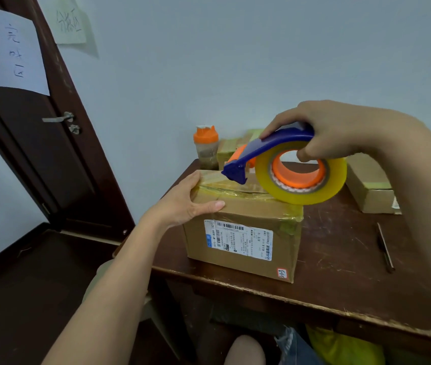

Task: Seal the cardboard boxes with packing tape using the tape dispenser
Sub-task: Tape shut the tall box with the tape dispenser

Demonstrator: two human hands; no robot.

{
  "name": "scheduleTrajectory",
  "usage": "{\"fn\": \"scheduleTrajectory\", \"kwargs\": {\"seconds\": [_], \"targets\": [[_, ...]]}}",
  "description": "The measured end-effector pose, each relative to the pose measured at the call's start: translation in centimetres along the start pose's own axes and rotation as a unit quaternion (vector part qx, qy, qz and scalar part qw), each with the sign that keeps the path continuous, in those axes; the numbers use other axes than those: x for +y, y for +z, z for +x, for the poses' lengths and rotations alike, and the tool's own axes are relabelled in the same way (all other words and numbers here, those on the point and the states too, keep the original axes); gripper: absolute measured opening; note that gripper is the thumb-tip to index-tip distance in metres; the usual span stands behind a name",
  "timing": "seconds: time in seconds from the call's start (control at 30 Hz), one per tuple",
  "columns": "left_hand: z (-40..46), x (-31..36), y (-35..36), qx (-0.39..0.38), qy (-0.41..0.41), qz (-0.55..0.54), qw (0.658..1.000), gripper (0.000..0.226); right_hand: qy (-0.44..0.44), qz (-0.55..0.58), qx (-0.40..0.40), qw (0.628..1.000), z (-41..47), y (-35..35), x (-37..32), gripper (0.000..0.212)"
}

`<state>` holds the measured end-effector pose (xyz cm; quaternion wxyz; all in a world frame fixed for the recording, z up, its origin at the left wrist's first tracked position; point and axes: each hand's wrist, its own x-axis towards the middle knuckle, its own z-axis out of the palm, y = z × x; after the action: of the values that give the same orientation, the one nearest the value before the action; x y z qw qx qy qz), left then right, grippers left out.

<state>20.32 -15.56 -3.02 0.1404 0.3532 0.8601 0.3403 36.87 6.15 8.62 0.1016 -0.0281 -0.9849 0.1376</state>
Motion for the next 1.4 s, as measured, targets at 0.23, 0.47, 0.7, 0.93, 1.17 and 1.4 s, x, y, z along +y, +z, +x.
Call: {"fn": "scheduleTrajectory", "kwargs": {"seconds": [0.23, 0.47, 0.7, 0.93, 1.17, 1.4], "targets": [[0.6, 0.2, -0.2, -0.008, -0.023, 0.017, 1.000, 0.095, 0.028, 0.050, 0.050, 0.997, -4.9, -1.3, 3.3, 0.061], [1.8, 0.1, -3.0, -0.046, -0.069, 0.096, 0.992, 0.120, 0.022, 0.102, 0.102, 0.989, -4.6, 2.3, 3.3, 0.058], [2.2, -1.9, -2.9, -0.032, -0.025, 0.128, 0.991, 0.081, 0.028, 0.118, 0.107, 0.987, -3.5, 3.5, 3.4, 0.060], [2.1, -1.1, -0.3, 0.003, 0.010, 0.268, 0.963, 0.055, 0.039, 0.091, 0.118, 0.988, -3.6, 3.9, 3.1, 0.061], [2.0, -0.4, 1.1, 0.056, 0.061, 0.228, 0.970, 0.055, 0.043, 0.083, 0.113, 0.989, -3.6, 3.9, 2.8, 0.061], [1.8, 0.2, 1.7, 0.029, 0.049, 0.194, 0.979, 0.060, 0.053, 0.078, 0.114, 0.989, -3.3, 3.9, 2.6, 0.061]]}}
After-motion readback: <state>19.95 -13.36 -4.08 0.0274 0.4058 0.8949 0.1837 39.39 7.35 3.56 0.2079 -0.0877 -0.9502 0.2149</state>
